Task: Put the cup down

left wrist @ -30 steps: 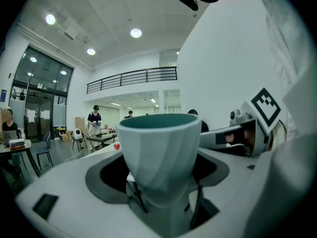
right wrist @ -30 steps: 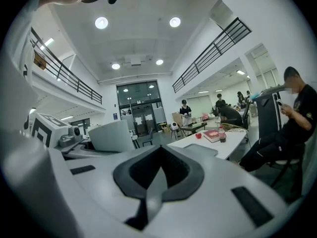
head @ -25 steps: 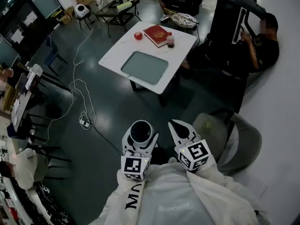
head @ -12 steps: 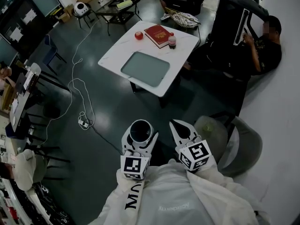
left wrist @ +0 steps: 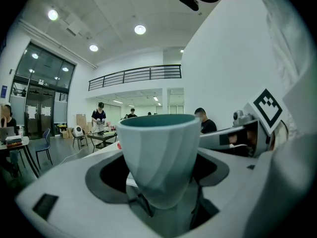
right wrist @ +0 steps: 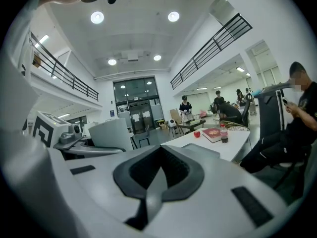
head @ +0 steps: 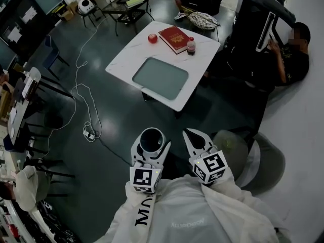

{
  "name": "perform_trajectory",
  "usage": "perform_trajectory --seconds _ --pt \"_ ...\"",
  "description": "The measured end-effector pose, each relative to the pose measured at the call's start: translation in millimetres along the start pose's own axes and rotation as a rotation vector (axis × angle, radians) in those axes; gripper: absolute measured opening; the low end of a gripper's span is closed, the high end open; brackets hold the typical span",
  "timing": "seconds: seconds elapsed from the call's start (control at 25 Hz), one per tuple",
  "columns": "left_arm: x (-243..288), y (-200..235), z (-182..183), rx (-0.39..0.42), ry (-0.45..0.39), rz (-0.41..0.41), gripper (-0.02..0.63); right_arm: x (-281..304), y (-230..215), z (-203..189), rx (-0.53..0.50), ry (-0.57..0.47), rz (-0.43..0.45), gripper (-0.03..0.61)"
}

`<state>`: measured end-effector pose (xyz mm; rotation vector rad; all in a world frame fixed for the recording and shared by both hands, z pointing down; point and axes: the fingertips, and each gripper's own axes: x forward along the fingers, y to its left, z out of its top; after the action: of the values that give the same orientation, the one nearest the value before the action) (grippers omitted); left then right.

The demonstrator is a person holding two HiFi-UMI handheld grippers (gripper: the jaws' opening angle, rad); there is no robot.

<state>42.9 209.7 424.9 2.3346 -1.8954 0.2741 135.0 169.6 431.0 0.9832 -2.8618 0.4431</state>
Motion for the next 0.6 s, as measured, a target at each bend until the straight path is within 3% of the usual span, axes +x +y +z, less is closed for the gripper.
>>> perform_trajectory --seconds 0.6 --pt "81.8 98.8 4.8 -0.02 0.019 -0.023 0.382 121.2 -22.1 6.9 0.012 0.056 -0.012 0.005"
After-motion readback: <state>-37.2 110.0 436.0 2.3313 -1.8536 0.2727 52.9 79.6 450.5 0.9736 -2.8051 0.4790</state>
